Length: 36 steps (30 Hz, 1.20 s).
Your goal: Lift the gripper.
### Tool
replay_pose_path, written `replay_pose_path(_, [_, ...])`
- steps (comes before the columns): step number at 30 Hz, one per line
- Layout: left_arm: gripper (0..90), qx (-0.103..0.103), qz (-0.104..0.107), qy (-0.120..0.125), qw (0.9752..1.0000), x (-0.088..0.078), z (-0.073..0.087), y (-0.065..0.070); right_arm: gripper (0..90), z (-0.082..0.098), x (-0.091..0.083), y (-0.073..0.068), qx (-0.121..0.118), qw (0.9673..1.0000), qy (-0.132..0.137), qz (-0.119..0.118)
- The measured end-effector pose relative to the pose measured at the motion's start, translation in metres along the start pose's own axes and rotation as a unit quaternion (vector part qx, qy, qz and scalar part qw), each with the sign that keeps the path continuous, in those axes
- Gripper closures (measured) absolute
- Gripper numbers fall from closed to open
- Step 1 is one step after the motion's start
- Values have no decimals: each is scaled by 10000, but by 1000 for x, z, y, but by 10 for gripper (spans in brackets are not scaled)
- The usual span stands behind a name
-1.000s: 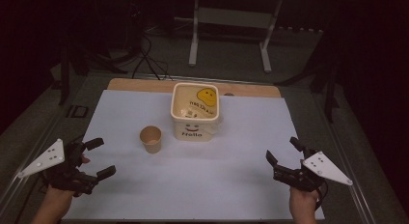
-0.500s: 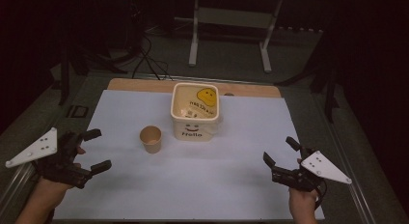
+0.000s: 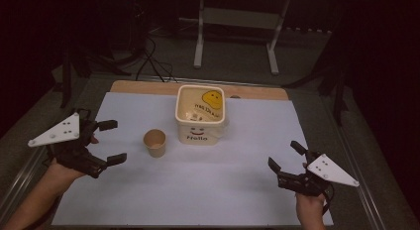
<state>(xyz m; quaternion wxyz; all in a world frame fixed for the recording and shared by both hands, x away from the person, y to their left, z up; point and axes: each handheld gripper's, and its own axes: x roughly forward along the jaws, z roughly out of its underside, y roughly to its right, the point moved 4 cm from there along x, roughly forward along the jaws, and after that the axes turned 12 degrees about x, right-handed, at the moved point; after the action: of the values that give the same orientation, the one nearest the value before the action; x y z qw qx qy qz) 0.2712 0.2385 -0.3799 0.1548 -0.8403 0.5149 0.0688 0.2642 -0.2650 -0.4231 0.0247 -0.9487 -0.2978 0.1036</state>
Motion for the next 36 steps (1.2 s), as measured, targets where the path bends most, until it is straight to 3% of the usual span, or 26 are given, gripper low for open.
replay_pose_path(9, [12,193,258,-405,9987,22,-7,-8,118,0,0,-1,9,10000,-1,-64])
replay_pose_path(21, [12,288,589,-1035,9925,54,5,-11,118,-1,0,-1,2,10000,-19,-80])
replay_pose_path(25, [13,378,632,-1261,9893,62,10,-10,118,0,0,-1,12,9999,-23,-104])
replay_pose_path(36, [16,374,847,-1845,9785,76,25,-12,118,1,2,-1,1,9999,-109,-103])
